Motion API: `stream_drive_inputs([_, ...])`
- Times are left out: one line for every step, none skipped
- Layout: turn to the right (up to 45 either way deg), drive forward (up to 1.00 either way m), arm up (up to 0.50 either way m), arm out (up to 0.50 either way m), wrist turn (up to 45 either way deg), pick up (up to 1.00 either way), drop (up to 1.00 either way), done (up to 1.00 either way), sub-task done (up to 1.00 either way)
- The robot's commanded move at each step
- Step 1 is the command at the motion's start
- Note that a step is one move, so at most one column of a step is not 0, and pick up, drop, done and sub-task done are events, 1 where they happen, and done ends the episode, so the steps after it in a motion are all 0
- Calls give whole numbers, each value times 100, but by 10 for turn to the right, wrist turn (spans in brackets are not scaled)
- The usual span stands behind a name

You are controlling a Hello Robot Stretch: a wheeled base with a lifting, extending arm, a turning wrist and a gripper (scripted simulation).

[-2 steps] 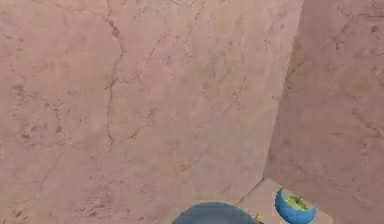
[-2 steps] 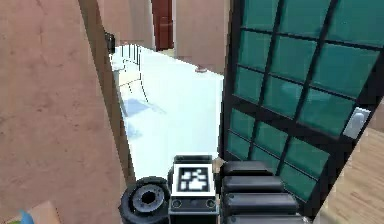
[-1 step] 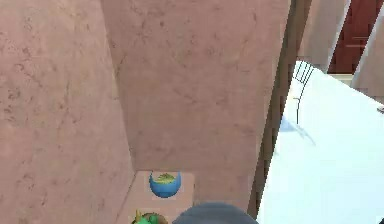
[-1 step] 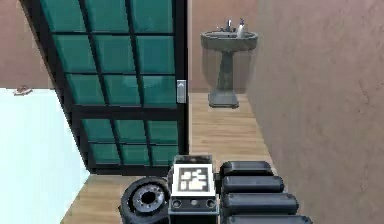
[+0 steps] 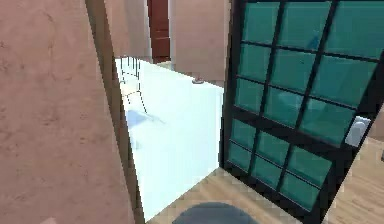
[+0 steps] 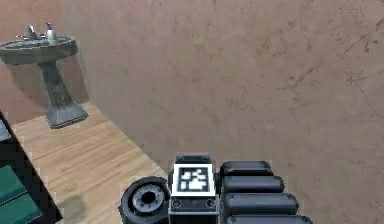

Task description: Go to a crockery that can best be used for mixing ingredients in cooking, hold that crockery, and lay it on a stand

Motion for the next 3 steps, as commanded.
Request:
stream_drive_inputs([330, 0, 0, 0, 0, 0, 0, 0, 0])
stream_drive_inputs([-450, 0, 0, 0, 0, 0, 0, 0, 0])
stream_drive_inputs([-450, 0, 0, 0, 0, 0, 0, 0, 0])
